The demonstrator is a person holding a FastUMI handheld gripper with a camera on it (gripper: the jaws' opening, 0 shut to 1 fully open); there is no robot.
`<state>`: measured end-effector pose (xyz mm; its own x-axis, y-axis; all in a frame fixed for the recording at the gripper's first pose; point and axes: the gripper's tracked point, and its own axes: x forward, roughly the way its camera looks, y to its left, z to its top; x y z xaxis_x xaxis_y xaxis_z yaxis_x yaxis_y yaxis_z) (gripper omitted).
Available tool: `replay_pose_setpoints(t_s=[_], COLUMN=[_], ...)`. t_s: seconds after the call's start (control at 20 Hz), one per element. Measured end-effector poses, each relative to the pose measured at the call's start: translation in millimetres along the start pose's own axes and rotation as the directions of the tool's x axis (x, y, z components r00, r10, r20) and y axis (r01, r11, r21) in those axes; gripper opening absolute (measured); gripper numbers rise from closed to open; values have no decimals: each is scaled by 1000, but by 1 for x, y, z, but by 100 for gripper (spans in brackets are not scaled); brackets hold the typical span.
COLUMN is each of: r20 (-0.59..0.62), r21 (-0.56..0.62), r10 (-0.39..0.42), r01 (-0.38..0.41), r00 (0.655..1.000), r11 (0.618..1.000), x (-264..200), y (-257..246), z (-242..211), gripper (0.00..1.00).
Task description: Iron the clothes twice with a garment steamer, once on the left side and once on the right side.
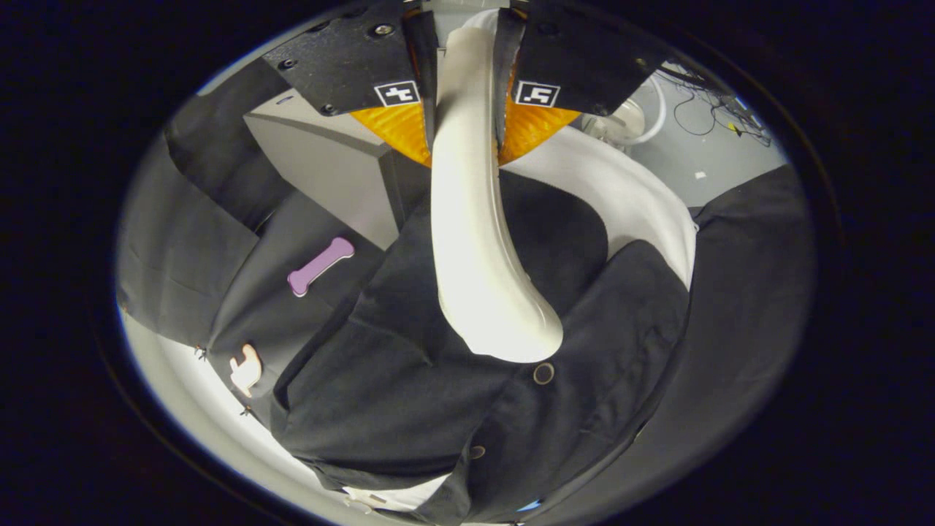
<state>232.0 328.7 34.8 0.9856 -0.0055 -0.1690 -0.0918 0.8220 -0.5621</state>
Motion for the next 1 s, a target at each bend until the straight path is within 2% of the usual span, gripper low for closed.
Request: replay_pose_setpoints(t_s=[0.5,0.75,1.0], r20=[-75,-35,54], r21=[42,115,216], r10=[73,98,120], r01=[-70,-93,-129], r00=[995,995,991], r11=[997,989,968], x=[11,-8,-43], y=[20,1,-38], z=[-46,-28,19], gripper=[34,34,34])
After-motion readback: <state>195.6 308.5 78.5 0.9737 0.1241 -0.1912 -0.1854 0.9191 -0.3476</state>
